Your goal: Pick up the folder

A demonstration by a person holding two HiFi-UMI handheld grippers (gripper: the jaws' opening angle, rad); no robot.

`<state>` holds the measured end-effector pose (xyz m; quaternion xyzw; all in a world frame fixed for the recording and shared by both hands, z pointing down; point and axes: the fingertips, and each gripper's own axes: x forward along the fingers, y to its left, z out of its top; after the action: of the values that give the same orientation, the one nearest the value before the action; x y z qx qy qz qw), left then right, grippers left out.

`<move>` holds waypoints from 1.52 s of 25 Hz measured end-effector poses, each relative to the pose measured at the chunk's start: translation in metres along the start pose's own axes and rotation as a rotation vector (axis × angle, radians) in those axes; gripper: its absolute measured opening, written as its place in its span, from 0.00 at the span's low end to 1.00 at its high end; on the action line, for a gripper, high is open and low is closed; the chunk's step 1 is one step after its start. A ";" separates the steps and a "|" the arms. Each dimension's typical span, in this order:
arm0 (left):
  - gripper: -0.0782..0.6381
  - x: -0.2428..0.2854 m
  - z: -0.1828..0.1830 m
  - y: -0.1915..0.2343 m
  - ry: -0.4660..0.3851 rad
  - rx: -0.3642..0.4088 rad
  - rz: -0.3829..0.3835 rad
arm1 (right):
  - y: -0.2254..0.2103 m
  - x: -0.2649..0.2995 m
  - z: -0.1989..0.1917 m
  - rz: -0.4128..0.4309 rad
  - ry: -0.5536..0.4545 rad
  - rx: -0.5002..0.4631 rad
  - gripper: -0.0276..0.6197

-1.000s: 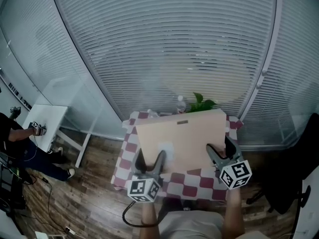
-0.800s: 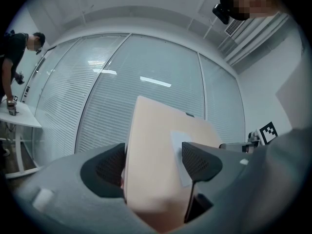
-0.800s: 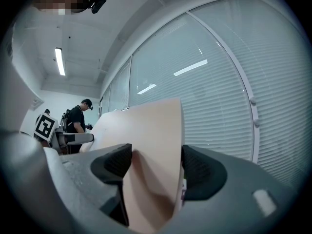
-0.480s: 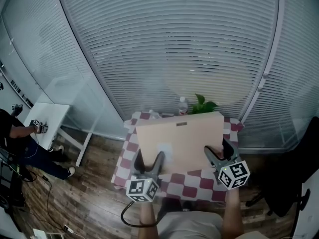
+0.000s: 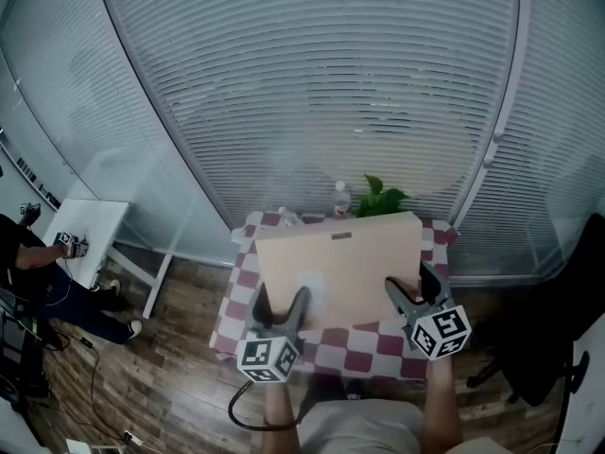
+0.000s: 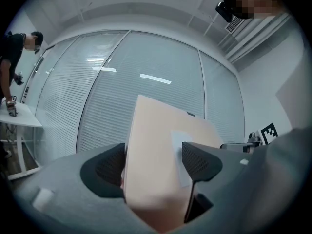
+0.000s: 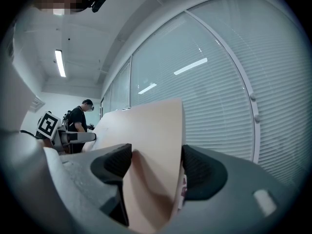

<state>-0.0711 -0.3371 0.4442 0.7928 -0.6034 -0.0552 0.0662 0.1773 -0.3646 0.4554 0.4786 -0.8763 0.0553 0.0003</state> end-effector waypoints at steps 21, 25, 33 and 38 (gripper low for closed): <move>0.60 0.007 -0.008 -0.017 0.015 -0.009 -0.015 | -0.016 -0.013 -0.004 -0.045 0.012 -0.001 0.54; 0.60 0.010 -0.012 -0.023 0.026 -0.007 -0.026 | -0.022 -0.019 -0.008 -0.056 0.019 0.008 0.54; 0.60 0.012 -0.017 -0.031 0.038 -0.010 -0.044 | -0.028 -0.028 -0.011 -0.069 0.024 0.014 0.54; 0.60 0.014 -0.018 -0.037 0.042 -0.009 -0.049 | -0.033 -0.032 -0.012 -0.072 0.027 0.018 0.54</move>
<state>-0.0294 -0.3401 0.4555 0.8081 -0.5819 -0.0428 0.0813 0.2216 -0.3543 0.4686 0.5092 -0.8578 0.0695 0.0097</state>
